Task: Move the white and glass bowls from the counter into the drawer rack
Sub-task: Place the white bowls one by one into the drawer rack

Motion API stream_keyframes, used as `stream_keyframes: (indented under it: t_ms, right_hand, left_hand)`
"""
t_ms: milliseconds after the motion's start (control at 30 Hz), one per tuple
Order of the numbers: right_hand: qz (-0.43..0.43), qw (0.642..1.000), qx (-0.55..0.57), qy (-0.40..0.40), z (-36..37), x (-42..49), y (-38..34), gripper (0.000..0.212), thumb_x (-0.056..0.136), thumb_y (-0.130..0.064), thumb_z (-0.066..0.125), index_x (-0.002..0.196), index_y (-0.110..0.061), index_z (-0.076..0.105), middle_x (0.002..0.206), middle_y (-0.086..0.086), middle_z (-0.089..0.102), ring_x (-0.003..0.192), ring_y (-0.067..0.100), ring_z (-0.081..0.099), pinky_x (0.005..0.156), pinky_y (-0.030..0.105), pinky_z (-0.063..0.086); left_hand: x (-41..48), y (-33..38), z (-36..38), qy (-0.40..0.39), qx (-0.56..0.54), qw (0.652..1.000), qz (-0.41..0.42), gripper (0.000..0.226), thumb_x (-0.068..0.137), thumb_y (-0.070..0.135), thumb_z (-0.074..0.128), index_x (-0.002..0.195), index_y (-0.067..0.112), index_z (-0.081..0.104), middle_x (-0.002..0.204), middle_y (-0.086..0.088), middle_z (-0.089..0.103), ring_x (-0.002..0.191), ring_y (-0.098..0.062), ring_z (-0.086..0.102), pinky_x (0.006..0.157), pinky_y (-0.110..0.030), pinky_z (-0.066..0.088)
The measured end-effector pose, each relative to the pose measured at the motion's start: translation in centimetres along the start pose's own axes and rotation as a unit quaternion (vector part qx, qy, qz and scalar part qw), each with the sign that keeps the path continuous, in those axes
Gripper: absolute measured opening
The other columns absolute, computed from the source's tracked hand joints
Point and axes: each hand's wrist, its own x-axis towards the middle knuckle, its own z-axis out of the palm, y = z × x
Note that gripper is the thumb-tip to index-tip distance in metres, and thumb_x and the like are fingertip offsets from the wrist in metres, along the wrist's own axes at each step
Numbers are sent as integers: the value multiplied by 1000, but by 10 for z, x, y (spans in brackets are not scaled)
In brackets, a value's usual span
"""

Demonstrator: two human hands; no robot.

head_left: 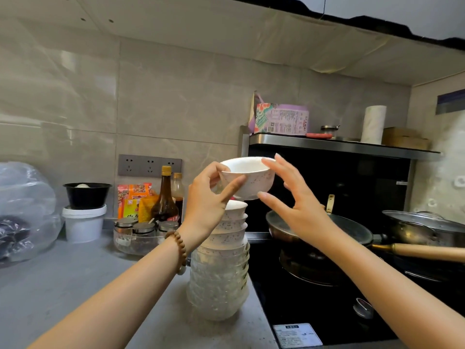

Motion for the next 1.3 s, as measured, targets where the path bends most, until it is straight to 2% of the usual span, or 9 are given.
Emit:
stream_keyframes:
  t_ms: [267,367,500,633,733,867,1000,1200,1300]
  right_hand:
    - [41,997,-64,23,-78,-54,1,35,79,-44,55,114,-43,52,128,-22,50,132,-3,33,99,9,28]
    - [89,993,-66,-26,-113,-96,9,28,74,-52,58,98,-38,63,97,-23,64,103,-3,57,85,13,44]
    - [175,980,-49,-83,-146,-163,28,21,76,-45,62,87,-29,70,83,-6,69,78,7,63,71,18,49]
    - [311,947,59,-58,-157,-232,55,17,79,-33,64,92,-24,72,85,-2,74,76,7,68,66,16,52]
    - [399,912,91,-22,-158,-276,77,27,81,-36,62,100,-20,72,92,4,76,81,15,72,66,18,53]
    - [506,853,131,-17,-147,-324,108,28,83,-36,62,102,-17,72,93,9,75,81,21,72,61,23,54]
    - [577,797,178,-23,-126,-357,139,28,86,-29,62,107,-14,70,97,13,74,81,20,71,61,25,55]
    - [641,737,213,-33,-96,-396,189,27,91,-25,58,112,-10,66,108,17,70,98,29,66,88,42,52]
    - [664,715,207,-70,-82,-411,212,32,94,-28,53,116,-7,64,114,19,67,103,29,64,86,37,51]
  left_hand:
    - [-26,20,73,-111,-147,980,-78,23,70,42,69,78,23,59,81,6,69,81,-7,65,65,-19,51]
    - [-55,15,110,-194,-176,955,-135,18,70,44,70,72,29,60,74,5,70,73,-6,65,65,-27,57]
    - [-108,5,166,-294,-205,909,-214,16,79,41,67,79,26,61,78,-8,70,74,-10,69,68,-27,59]
    - [-165,-14,218,-338,-178,881,-280,57,74,59,64,123,33,47,83,3,75,86,-9,69,81,-33,57]
    - [-215,-28,252,-369,-160,850,-340,89,58,75,65,125,23,40,87,8,73,87,-2,67,82,-29,53]
    - [-286,-49,283,-411,-153,817,-374,89,45,64,79,117,28,41,110,9,61,96,-2,62,79,-22,53]
    - [-333,-73,302,-401,-128,823,-382,85,57,45,86,125,25,41,121,6,50,104,-5,55,78,-16,49]
    - [-379,-121,320,-412,-138,812,-390,79,55,47,88,121,26,50,116,8,60,103,-8,61,82,-33,56]
    - [-400,-145,320,-409,-86,814,-403,88,45,60,86,118,35,46,114,16,58,98,3,59,78,-24,56]
